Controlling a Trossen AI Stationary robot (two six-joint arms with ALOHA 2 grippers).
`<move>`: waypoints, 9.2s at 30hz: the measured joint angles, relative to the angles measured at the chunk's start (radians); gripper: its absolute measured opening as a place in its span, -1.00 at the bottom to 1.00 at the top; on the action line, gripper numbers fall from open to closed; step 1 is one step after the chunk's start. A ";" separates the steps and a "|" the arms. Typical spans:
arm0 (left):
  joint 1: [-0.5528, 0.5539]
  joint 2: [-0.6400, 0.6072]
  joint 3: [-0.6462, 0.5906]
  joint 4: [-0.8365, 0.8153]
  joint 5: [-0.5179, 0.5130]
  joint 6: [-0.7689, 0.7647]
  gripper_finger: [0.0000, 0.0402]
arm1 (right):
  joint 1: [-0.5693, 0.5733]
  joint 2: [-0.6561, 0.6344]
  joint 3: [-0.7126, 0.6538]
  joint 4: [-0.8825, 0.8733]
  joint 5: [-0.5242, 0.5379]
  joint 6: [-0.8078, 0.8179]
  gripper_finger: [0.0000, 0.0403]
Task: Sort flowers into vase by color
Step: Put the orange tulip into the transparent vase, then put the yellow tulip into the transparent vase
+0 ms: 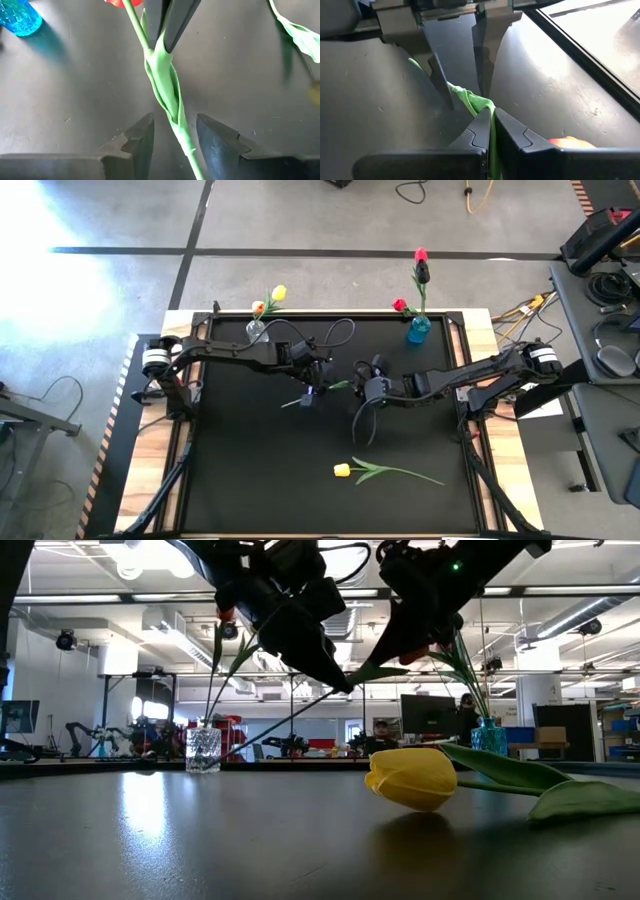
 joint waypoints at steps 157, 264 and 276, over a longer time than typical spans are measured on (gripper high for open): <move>0.674 -0.707 -0.824 0.995 -0.243 -0.182 -0.36 | 0.176 -0.034 -0.258 0.453 0.351 -0.210 -0.95; 0.595 -1.037 -1.054 0.843 0.197 -0.157 -0.30 | 0.388 0.478 0.341 -0.568 -0.537 0.393 0.07; 0.595 -1.129 -1.053 0.772 0.175 -0.181 -0.57 | 0.339 0.497 0.342 -0.559 -0.619 0.292 -0.57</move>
